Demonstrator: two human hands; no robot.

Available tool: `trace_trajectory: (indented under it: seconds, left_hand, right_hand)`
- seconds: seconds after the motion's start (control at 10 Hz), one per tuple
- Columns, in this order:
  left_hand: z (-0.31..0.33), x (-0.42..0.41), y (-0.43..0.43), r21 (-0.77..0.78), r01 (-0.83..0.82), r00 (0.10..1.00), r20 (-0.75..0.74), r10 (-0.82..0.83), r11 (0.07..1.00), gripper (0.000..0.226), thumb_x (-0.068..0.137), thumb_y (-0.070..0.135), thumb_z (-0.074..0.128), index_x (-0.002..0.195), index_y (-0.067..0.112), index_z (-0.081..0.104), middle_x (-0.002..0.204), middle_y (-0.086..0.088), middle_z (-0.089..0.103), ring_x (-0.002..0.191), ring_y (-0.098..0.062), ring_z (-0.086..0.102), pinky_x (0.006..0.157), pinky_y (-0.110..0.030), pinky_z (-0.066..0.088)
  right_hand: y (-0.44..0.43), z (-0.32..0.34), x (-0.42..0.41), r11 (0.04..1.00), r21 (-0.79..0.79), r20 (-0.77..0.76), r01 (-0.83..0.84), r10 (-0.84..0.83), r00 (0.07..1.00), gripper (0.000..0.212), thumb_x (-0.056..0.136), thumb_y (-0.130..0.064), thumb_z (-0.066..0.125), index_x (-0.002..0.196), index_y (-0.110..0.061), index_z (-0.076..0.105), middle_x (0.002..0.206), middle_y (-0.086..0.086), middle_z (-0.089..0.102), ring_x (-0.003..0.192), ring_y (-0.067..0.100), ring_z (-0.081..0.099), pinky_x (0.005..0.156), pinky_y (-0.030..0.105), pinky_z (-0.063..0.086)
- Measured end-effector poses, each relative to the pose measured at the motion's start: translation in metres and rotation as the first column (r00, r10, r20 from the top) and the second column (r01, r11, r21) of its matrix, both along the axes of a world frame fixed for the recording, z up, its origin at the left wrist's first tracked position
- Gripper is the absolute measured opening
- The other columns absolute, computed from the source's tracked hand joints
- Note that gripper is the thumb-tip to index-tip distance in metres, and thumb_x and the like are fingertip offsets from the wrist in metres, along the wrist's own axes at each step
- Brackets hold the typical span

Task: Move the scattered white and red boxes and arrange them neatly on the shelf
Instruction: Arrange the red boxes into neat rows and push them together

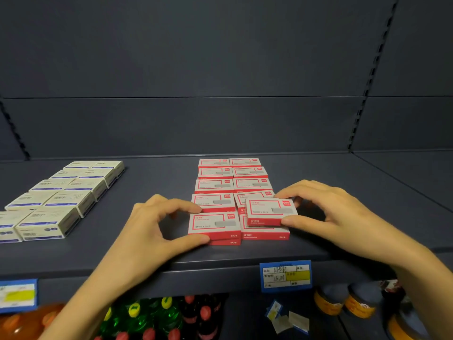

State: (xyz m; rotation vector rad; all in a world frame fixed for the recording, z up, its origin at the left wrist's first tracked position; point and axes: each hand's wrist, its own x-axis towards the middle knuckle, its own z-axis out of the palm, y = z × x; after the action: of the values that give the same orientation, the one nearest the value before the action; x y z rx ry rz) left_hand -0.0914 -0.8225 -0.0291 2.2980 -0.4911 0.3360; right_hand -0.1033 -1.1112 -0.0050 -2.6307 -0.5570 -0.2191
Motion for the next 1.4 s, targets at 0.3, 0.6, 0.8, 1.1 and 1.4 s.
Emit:
trace_trajectory:
  seconds: [0.3,0.6,0.8,1.1,1.4]
  left_hand:
    - [0.001,0.000,-0.004,-0.028,0.041,0.995,0.090,-0.039,0.999,0.042,0.052,0.056,0.066,0.088,0.036,0.068,0.096,0.023,0.056,0.102,-0.003,0.049,0.098,-0.032,0.034]
    - [-0.009,0.003,-0.011,0.164,0.078,0.984,0.143,-0.102,0.983,0.091,0.058,0.069,0.061,0.137,0.035,0.031,0.145,0.025,0.028,0.132,0.009,0.022,0.110,-0.015,0.013]
    - [-0.013,0.011,-0.018,0.342,0.067,0.984,0.133,-0.119,0.937,0.094,0.057,0.091,0.019,0.132,0.044,-0.010,0.140,0.032,-0.013,0.128,0.020,-0.013,0.105,-0.003,-0.011]
    - [-0.008,0.021,-0.024,-0.452,0.121,0.926,-0.270,-0.264,0.884,0.078,0.055,0.077,0.060,0.120,0.071,0.020,0.117,0.058,0.035,0.107,0.031,0.038,0.099,-0.003,0.029]
    - [-0.013,0.038,-0.046,-0.762,-0.053,0.822,-0.400,-0.406,0.645,0.040,0.084,0.054,0.043,0.106,0.029,0.066,0.094,0.006,0.075,0.085,-0.012,0.072,0.058,-0.018,0.056]
  right_hand:
    - [0.008,-0.007,0.002,0.999,0.041,0.010,0.010,-0.010,1.000,0.049,0.064,-0.072,0.043,0.107,-0.049,0.051,0.103,-0.032,0.052,0.104,-0.009,0.047,0.081,0.024,0.050]
    - [0.017,-0.017,0.006,0.992,0.095,-0.015,-0.086,0.088,0.996,0.077,0.066,-0.071,0.050,0.136,-0.051,0.026,0.139,-0.042,0.016,0.128,-0.020,0.017,0.101,0.014,0.037]
    - [0.023,-0.024,0.012,0.994,0.004,-0.143,-0.106,0.106,0.984,0.087,0.067,-0.075,0.039,0.137,-0.056,-0.009,0.134,-0.051,-0.017,0.127,-0.027,-0.011,0.114,0.017,0.013]
    - [0.040,-0.025,0.016,0.816,0.569,-0.274,0.099,0.075,0.959,0.062,0.076,-0.059,0.047,0.117,-0.074,0.004,0.085,-0.067,0.037,0.083,-0.036,0.046,0.061,-0.008,0.038]
    - [0.051,-0.036,0.030,0.415,0.838,-0.448,0.354,0.153,0.881,0.048,0.074,-0.055,0.042,0.110,-0.030,0.060,0.094,-0.003,0.075,0.085,0.014,0.072,0.062,0.023,0.059]
